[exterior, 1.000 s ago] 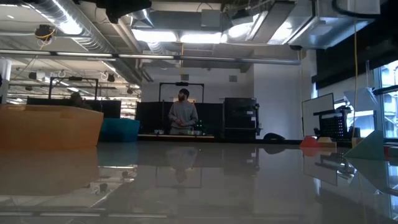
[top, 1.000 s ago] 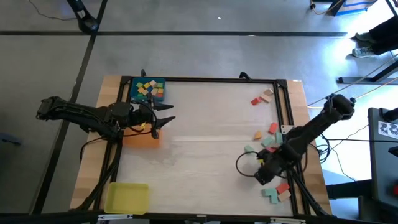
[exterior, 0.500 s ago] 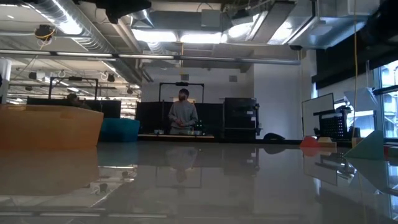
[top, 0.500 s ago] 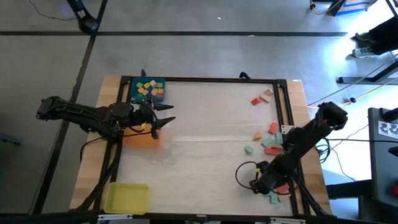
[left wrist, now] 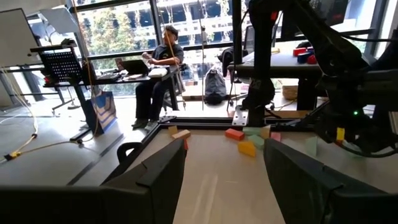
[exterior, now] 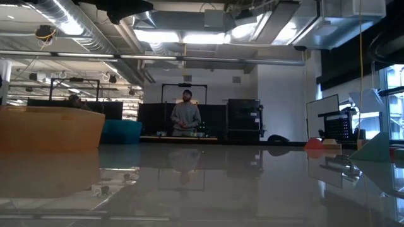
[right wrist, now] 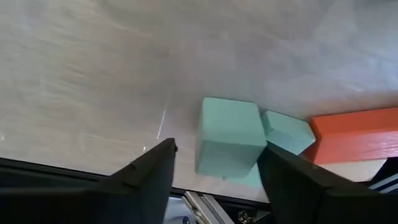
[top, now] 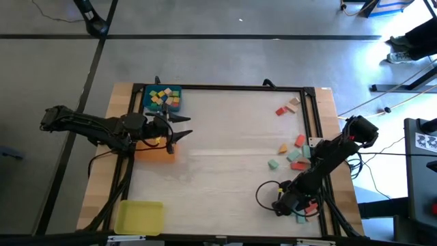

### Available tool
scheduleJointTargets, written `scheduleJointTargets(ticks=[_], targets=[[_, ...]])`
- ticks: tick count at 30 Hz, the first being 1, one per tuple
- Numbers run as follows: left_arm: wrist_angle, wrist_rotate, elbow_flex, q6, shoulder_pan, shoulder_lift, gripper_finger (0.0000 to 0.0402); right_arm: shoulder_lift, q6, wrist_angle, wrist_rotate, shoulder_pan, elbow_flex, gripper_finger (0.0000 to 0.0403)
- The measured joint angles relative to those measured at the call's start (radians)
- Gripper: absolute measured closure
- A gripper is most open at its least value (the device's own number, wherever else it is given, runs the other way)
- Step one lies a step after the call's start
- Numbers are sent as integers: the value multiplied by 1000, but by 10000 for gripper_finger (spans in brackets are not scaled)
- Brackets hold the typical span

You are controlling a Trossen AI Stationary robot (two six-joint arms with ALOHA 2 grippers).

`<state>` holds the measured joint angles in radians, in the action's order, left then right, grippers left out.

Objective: Sort blocks by size
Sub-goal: Put the light blue cube block into the blue bin

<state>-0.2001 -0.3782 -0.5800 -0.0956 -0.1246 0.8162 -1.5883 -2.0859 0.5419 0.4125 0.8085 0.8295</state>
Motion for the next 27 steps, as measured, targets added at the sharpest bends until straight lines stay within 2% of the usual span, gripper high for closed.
scheduleJointTargets(ticks=[5,8,12,15,19,22,27], targets=[[0,0,0,0,0,0,196,0,32,28,-2,1,0,253],[1,0,0,0,0,0,196,0,91,34,-8,1,1,281],[-3,0,0,-3,0,0,196,1,160,34,-7,0,2,281],[-22,0,0,-3,0,0,196,0,212,38,0,-16,8,265],[-25,0,-1,-3,0,0,196,3,328,42,-2,-69,45,263],[-25,0,-1,1,0,0,196,3,494,105,-27,-132,94,278],[-29,0,-1,5,0,0,196,3,873,282,-170,-288,202,275]])
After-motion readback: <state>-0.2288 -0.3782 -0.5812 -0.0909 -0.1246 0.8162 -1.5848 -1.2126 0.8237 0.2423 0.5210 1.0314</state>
